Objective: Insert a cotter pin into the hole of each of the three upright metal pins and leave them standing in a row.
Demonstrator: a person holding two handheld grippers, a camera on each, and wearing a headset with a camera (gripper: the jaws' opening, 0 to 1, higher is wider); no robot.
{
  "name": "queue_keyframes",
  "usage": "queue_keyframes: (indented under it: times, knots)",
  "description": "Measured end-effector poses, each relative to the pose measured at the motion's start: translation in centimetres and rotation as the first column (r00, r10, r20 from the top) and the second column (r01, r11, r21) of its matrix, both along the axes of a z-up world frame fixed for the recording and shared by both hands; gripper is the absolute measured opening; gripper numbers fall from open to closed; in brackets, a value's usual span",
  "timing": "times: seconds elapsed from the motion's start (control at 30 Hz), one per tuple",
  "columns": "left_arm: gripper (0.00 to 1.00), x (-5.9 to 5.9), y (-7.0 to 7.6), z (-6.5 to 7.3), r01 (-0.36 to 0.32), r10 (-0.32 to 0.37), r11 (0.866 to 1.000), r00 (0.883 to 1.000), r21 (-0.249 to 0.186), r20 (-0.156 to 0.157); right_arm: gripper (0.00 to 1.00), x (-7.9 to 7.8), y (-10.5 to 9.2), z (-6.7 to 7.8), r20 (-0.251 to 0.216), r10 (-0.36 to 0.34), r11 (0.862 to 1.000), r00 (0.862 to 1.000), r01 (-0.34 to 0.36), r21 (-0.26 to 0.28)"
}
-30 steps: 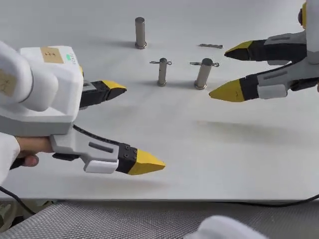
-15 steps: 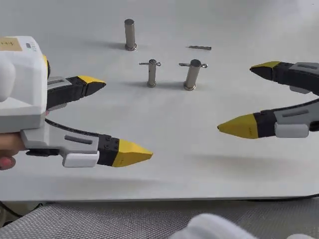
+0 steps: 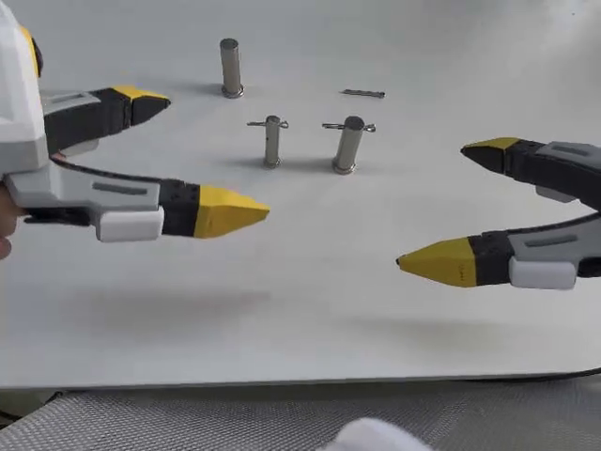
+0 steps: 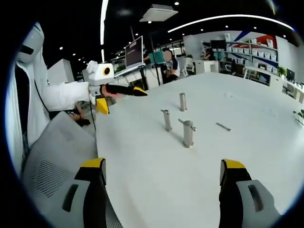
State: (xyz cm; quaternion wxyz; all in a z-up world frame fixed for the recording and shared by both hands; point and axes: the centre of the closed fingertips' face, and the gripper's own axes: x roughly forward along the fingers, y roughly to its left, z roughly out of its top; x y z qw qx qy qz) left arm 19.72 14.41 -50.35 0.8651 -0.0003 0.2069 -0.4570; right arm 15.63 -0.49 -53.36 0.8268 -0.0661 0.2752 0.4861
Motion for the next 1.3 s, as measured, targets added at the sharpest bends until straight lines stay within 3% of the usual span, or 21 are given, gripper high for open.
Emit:
queue_keyframes:
  times: [0.1,0.3,0.37,0.43,0.47,0.53,0.6,0.77,0.83,0.93,1.2,1.3]
  knots:
    - [0.99,2.6,0.4,0.7,-0.028,0.028,1.000,0.999,-0.008,0.036,0.98,-0.1,-0.4,0.0,-0.003,-0.006,1.000,1.000,0.006,-0.001]
    - [0.99,7.6,1.3,1.6,-0.086,0.089,0.995,0.993,-0.041,0.075,0.98,-0.1,-1.3,0.0,-0.011,-0.029,1.000,1.000,0.029,0.001]
    - [0.98,9.1,1.7,1.6,-0.107,0.109,0.994,0.990,-0.029,0.089,0.97,0.0,-1.7,-0.1,-0.016,-0.034,0.999,0.999,0.034,0.000]
    - [0.97,10.3,2.0,1.4,-0.125,0.127,0.992,0.988,-0.026,0.089,0.97,0.1,-1.9,-0.2,-0.021,-0.038,0.999,0.999,0.038,-0.003]
    - [0.97,11.2,2.3,1.3,-0.152,0.156,0.987,0.985,-0.050,0.073,0.97,0.1,-2.1,-0.3,-0.025,-0.041,0.999,0.999,0.041,-0.006]
    - [0.94,12.3,2.2,1.6,-0.181,0.186,0.974,0.982,-0.139,0.023,0.96,0.1,-2.0,-0.4,-0.029,-0.042,0.999,0.999,0.042,-0.008]
    - [0.91,13.3,2.3,1.1,-0.181,0.187,0.973,0.982,-0.143,0.031,0.96,0.1,-2.0,-0.3,-0.027,-0.045,0.999,0.999,0.045,-0.008]
    - [0.75,15.3,2.3,-1.3,-0.200,0.204,0.975,0.979,-0.093,0.032,0.95,-0.2,-1.7,-0.4,-0.033,-0.045,0.999,0.998,0.045,-0.011]
    - [0.70,15.7,2.2,-2.5,-0.189,0.190,0.981,0.981,-0.048,0.038,0.95,-0.3,-1.5,-0.5,-0.038,-0.042,0.999,0.998,0.042,-0.012]
    - [0.63,16.3,1.9,-3.7,-0.186,0.187,0.982,0.982,-0.026,0.034,0.94,-0.5,-1.4,-0.6,-0.042,-0.039,0.999,0.998,0.038,-0.011]
    - [0.40,17.6,1.9,-5.2,-0.208,0.208,0.978,0.978,-0.010,0.026,0.94,-0.7,-1.4,-0.8,-0.057,-0.031,1.000,0.998,0.031,-0.005]
    - [0.28,17.9,2.1,-5.5,-0.231,0.231,0.973,0.973,0.001,0.025,0.93,-0.8,-1.2,-0.8,-0.060,-0.030,1.000,0.998,0.030,-0.002]
